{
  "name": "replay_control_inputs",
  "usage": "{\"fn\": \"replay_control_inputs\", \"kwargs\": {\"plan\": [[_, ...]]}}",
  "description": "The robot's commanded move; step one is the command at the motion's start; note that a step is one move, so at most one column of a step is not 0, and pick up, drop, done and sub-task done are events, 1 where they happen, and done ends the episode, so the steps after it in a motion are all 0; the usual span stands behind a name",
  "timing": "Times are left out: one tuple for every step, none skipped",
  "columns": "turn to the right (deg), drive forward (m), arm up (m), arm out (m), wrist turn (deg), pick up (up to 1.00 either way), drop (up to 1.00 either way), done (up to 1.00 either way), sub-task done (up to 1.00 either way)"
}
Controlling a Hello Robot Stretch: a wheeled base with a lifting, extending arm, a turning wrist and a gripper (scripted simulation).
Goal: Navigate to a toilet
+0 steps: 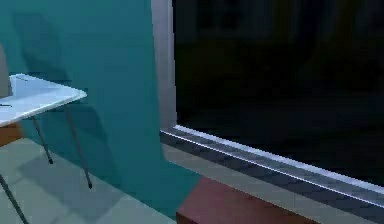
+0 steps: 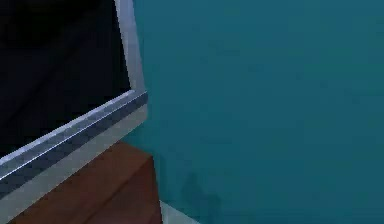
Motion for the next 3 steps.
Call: {"fn": "replay_control_inputs", "kwargs": {"plan": [[-45.0,0.00,0.00,0.00,0.0,0.00,0.00,0.00,0.00],[-21.0,0.00,0.00,0.00,0.0,0.00,0.00,0.00,0.00],[0.0,0.20,0.00,0.00,0.0,0.00,0.00,0.00,0.00]]}}
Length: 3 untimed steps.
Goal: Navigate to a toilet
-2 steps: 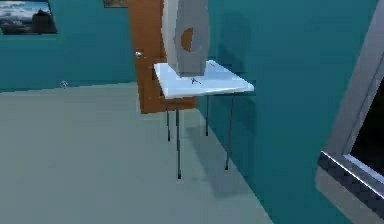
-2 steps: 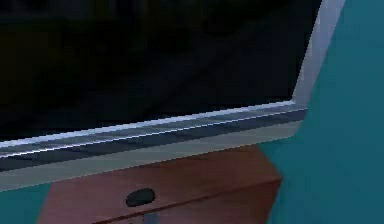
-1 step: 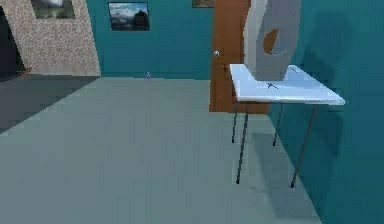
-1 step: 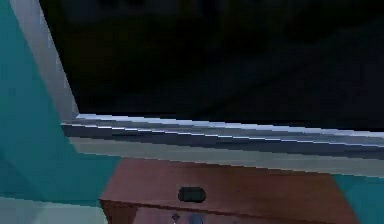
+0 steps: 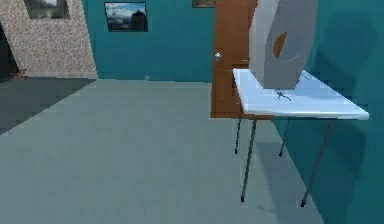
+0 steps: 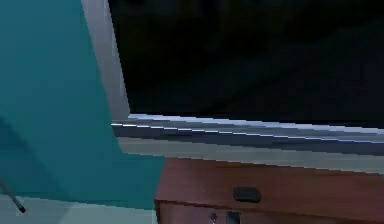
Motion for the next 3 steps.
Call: {"fn": "replay_control_inputs", "kwargs": {"plan": [[-9.0,0.00,0.00,0.00,0.0,0.00,0.00,0.00,0.00],[0.0,1.00,0.00,0.00,0.0,0.00,0.00,0.00,0.00],[6.0,0.00,0.00,0.00,0.0,0.00,0.00,0.00,0.00]]}}
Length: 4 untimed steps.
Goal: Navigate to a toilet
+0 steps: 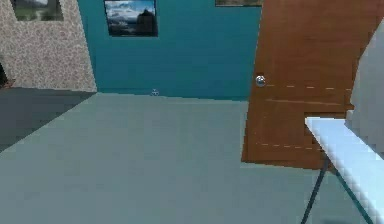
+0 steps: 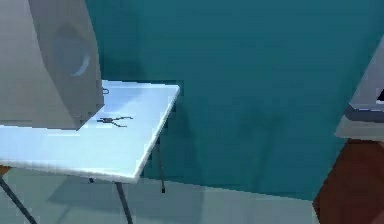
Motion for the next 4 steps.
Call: {"fn": "replay_control_inputs", "kwargs": {"plan": [[0.0,1.00,0.00,0.00,0.0,0.00,0.00,0.00,0.00],[0.0,0.85,0.00,0.00,0.0,0.00,0.00,0.00,0.00],[33.0,0.00,0.00,0.00,0.0,0.00,0.00,0.00,0.00],[0.0,0.30,0.00,0.00,0.0,0.00,0.00,0.00,0.00]]}}
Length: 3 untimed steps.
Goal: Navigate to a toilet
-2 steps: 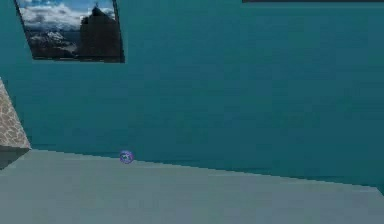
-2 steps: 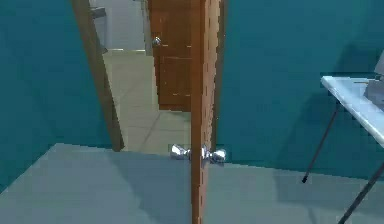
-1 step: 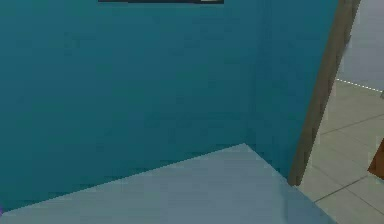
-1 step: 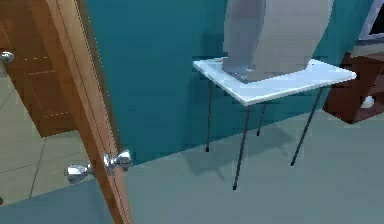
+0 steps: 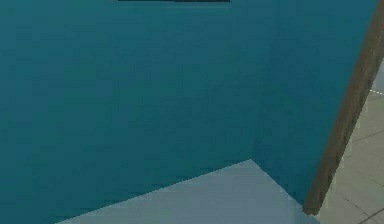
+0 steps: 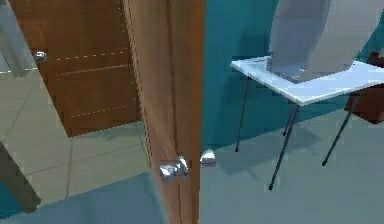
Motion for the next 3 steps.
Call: {"fn": "replay_control_inputs", "kwargs": {"plan": [[18.0,0.00,0.00,0.00,0.0,0.00,0.00,0.00,0.00],[0.0,0.30,0.00,0.00,0.0,0.00,0.00,0.00,0.00],[42.0,0.00,0.00,0.00,0.0,0.00,0.00,0.00,0.00]]}}
